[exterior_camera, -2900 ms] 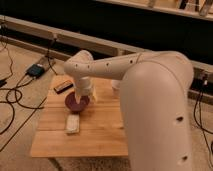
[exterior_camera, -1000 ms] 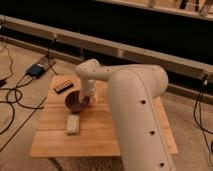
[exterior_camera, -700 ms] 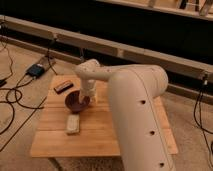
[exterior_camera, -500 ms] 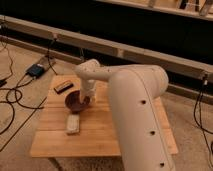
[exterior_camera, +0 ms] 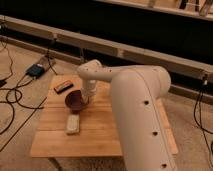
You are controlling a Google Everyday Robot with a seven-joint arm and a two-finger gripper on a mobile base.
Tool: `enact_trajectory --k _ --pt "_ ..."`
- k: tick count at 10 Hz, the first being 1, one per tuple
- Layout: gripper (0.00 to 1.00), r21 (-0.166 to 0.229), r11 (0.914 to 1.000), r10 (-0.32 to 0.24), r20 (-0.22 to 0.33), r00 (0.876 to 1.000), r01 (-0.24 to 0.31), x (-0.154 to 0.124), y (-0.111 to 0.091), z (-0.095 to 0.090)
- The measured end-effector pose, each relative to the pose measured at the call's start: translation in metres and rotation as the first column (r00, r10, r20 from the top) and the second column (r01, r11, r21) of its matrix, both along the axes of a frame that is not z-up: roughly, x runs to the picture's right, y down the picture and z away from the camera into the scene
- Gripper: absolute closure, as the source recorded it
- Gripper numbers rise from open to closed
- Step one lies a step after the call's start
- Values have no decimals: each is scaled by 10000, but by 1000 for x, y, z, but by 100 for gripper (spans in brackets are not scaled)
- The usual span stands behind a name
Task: Drag the ceramic bowl in a circle
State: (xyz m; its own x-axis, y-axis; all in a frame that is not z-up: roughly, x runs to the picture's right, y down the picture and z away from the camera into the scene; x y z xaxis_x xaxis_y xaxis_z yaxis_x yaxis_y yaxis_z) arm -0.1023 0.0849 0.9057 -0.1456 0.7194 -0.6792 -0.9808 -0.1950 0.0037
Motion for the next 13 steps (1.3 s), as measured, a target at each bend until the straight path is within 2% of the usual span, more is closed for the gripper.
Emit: enact_trajectory --k 3,5,8,11,13 --pt "100 40 10000 67 -289 9996 -66 8 -13 8" --pt "100 112 9998 154 -618 9980 -147 13 -32 19" --pt "100 71 9999 164 -1354 9907 -156 37 -53 37" --pt "100 -174 9998 -38 -2011 9796 3 71 -57 42" --pt "100 -449 9987 -339 -2162 9758 248 90 -48 36"
